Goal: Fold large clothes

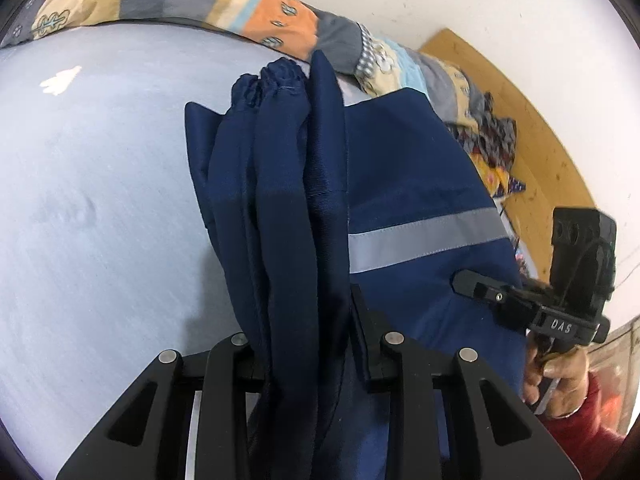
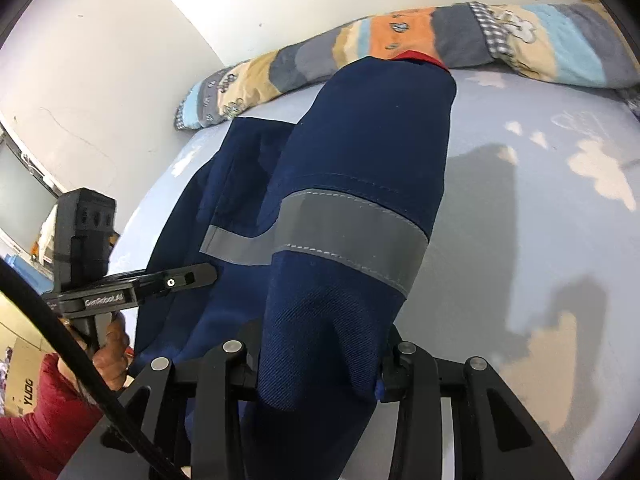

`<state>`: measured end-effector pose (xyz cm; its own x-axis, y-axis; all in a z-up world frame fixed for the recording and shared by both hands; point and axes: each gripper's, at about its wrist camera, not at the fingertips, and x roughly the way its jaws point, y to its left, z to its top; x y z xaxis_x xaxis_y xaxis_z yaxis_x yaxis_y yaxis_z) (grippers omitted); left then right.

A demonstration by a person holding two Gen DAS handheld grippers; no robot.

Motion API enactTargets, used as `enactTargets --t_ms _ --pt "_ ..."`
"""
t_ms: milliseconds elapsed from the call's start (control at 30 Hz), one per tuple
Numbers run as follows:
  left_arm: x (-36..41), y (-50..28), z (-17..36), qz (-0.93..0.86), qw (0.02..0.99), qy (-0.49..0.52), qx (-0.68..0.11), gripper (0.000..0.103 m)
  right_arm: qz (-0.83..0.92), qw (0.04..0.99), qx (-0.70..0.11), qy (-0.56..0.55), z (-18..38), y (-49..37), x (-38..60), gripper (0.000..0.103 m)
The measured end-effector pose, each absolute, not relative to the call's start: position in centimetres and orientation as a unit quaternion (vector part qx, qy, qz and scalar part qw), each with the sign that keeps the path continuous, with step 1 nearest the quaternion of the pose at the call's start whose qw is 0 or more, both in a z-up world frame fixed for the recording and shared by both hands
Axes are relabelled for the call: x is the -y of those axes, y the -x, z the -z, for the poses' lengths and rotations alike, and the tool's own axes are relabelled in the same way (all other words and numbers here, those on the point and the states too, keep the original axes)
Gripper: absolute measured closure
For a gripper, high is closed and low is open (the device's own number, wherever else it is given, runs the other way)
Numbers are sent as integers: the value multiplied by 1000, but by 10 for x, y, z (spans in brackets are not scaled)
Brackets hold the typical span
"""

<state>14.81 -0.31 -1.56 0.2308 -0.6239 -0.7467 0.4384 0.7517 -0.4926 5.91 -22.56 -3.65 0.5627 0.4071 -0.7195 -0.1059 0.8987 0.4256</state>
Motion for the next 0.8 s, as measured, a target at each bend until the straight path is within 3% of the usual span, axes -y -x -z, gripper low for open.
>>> enactTargets --t_ms 300,367,433,500,600,733,800 --pt "12 -140 72 297 784 99 -536 71 -102 851 -495 -142 97 -72 238 61" --pt "11 -141 75 298 783 96 -538 66 -95 841 -507 -165 110 -70 248 51" --pt "7 -138 77 282 790 86 -537 52 -94 829 -515 -195 120 -71 256 41" --pt "0 -136 74 272 794 91 -536 48 -96 821 -515 -227 121 -68 266 36" --pt "-16 -128 56 254 809 86 -522 48 -78 823 -503 -253 102 -50 284 36" --pt "-23 -85 18 197 871 -5 -451 48 -47 875 -450 -173 52 0 269 36" --pt "-15 -54 7 186 890 -46 -413 48 -46 888 -436 -142 42 26 244 45"
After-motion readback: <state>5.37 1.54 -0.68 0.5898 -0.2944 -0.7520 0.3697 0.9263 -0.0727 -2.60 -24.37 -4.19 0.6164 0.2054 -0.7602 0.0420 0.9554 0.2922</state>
